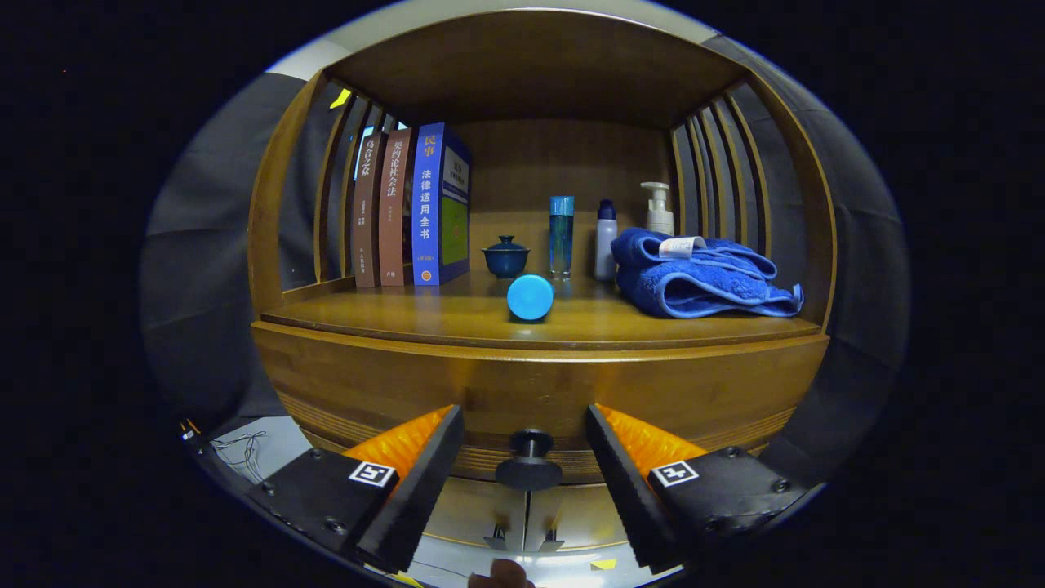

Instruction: Pull open the drawer, take out the items inside it, and place them on the countertop above the cabinet.

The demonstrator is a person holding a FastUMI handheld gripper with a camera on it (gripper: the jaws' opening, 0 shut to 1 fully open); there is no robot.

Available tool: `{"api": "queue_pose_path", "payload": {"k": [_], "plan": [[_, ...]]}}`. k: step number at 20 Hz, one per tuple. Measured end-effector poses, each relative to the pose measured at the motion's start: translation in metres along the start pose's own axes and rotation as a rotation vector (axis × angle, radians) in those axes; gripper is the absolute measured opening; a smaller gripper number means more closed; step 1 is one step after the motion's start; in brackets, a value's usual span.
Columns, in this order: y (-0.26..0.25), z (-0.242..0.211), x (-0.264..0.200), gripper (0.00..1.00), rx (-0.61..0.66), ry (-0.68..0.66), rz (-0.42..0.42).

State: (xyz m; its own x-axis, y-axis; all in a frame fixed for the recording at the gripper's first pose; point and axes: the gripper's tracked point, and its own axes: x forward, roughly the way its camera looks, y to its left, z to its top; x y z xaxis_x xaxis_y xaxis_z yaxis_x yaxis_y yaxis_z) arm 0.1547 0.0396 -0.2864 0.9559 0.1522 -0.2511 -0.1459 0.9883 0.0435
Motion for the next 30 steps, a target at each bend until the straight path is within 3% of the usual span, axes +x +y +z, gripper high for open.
{"api": "queue_pose_path", "payload": {"k": [4,8,19,24,30], "plan": [[0.006,0.002,-0.003,0.99,0.018,0.003,0.011],[0.0,0.052,-0.034,0.99,-0.014,-0.076,-0.015],[-0.021,0.221,-0.176,0.99,-0.05,-0.218,-0.129],[-0.031,0.263,-0.246,0.98,-0.021,-0.249,-0.139],[-0.047,0.294,-0.337,0.98,-0.076,-0.331,-0.186]]}}
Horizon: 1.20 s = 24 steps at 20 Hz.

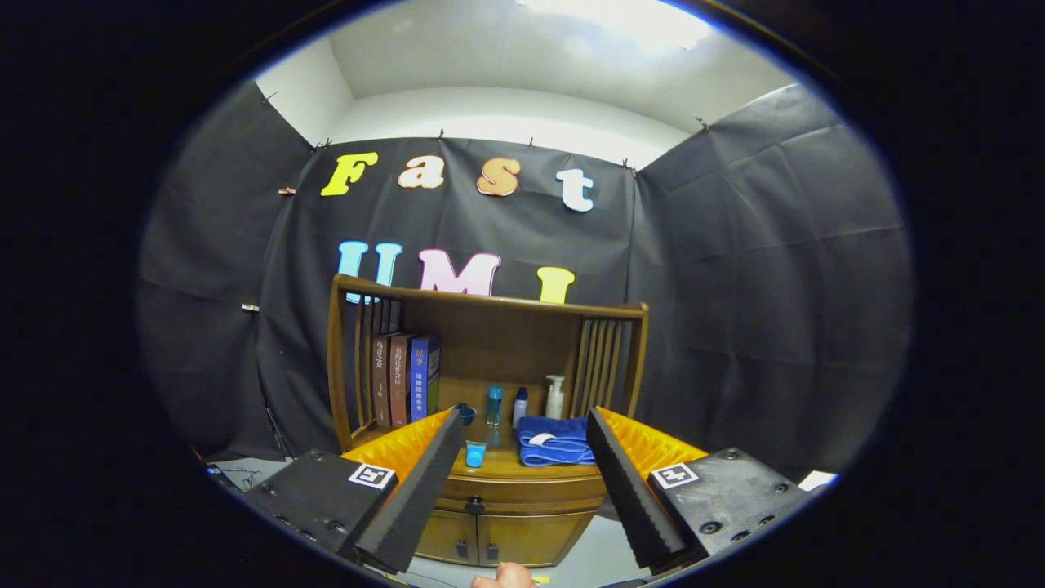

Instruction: Pull open the drawer, take out the items inside it, and place them on the countertop above the cabinet.

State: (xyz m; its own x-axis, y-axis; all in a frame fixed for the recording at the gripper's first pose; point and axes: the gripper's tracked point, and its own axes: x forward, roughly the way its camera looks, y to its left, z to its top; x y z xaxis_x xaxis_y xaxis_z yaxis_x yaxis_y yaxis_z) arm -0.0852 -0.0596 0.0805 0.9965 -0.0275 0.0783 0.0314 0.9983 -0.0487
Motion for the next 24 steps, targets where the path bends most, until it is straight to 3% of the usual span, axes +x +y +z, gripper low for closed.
{"api": "queue_pose_path", "payload": {"k": [6,24], "plan": [[0.001,0.031,-0.036,0.98,0.036,-0.063,0.005],[0.015,0.017,-0.029,0.98,0.023,-0.016,0.037]]}}
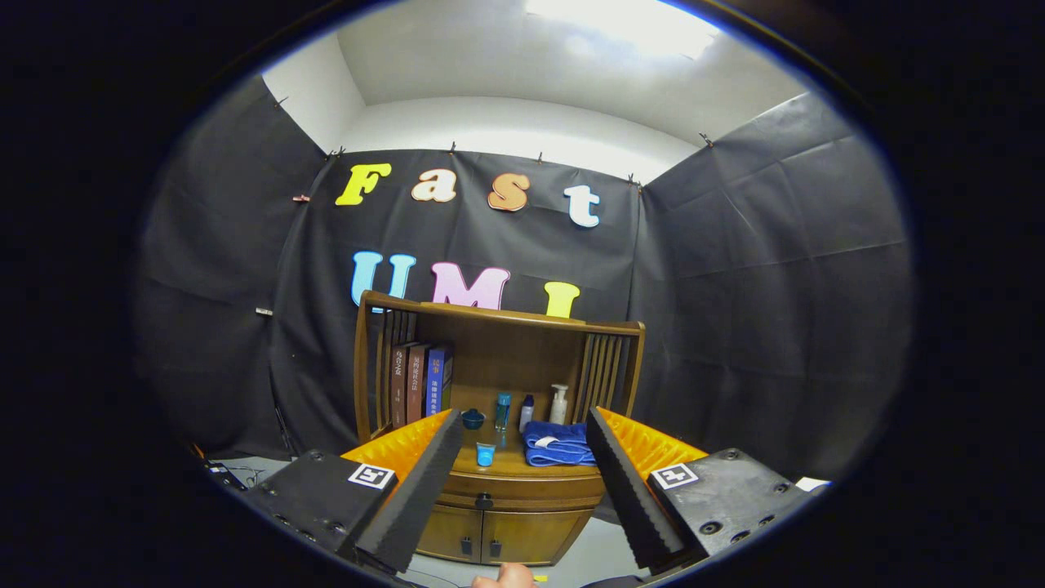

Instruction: Pull open the drawer, take out the items inside it, and place them on the countertop above the cabinet.

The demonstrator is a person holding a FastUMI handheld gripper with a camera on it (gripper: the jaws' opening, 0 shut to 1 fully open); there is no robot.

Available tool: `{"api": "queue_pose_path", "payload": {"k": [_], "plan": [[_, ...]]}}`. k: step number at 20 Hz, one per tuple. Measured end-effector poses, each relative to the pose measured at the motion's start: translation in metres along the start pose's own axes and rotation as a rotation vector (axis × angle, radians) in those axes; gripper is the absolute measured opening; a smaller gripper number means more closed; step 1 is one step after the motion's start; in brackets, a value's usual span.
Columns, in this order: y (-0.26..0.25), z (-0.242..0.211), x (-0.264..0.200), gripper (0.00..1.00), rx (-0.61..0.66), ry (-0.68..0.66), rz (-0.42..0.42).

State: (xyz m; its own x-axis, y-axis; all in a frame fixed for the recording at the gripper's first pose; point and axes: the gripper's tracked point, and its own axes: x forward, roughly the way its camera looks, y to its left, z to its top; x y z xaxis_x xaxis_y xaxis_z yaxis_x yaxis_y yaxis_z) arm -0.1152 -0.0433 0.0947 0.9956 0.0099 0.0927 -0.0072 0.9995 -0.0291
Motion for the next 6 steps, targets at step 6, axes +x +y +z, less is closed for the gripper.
{"api": "queue_pose_path", "payload": {"k": [6], "plan": [[-0.0027,-0.0015,-0.0017,0.98,0.016,0.002,0.0]]}}
